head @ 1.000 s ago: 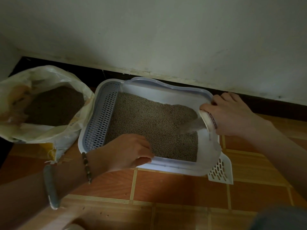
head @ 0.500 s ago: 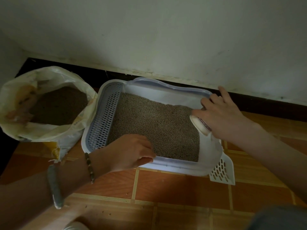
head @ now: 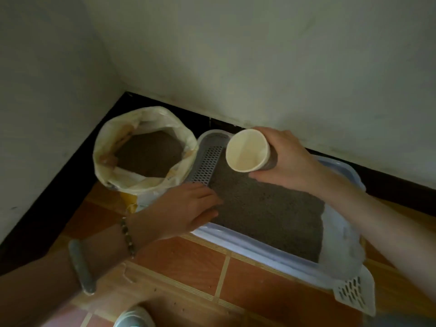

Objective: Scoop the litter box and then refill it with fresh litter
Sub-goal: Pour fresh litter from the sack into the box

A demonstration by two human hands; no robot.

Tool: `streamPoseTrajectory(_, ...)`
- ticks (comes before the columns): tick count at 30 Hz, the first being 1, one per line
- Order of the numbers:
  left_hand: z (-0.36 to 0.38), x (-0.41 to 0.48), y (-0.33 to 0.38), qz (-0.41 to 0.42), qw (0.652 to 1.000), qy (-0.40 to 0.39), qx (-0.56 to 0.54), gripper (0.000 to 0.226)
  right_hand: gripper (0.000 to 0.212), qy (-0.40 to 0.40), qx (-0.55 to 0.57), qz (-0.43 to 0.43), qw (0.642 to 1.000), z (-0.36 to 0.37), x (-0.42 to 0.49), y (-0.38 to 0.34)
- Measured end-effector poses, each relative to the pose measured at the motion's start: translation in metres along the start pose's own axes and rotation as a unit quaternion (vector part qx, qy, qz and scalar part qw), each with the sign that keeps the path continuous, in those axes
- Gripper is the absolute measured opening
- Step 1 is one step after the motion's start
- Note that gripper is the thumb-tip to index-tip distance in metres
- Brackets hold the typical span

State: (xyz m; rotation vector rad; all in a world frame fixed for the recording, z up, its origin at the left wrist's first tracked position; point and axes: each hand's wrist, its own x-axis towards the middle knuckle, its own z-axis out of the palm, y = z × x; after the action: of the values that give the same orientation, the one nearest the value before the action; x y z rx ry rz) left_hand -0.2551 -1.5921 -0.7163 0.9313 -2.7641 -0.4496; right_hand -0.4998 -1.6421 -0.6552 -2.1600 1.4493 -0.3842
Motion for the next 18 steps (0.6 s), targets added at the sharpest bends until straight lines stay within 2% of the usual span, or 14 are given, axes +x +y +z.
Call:
streamPoseTrajectory(4,-0.018,-0.037,-0.024,-0.073,0.996,0.016,0.051,0.035,0.077,0.023,0.097,-0.053,0.994,0.033,0.044,-0.044)
streamPoseTrajectory(9,-0.026,-0.082,-0.046,-0.142,0.978,0.057,0.139,0.035,0.076,-0.005,0.182,-0.068,0.981,0.083,0.080,-0.086)
streamPoseTrajectory(10,-0.025,-0.089,-0.049,-0.153,0.973,0.056,0.161,0.041,0.074,-0.008,0.188,-0.067,0.980,0.092,0.085,-0.091)
streamPoseTrajectory(13,-0.021,-0.103,-0.058,-0.168,0.964,0.054,0.197,0.055,0.074,-0.019,0.185,-0.049,0.981,0.121,0.106,-0.095)
streamPoseTrajectory(18,-0.018,-0.104,-0.064,-0.153,0.964,0.074,0.206,0.058,0.085,-0.088,0.096,0.009,0.991,0.154,0.136,-0.084)
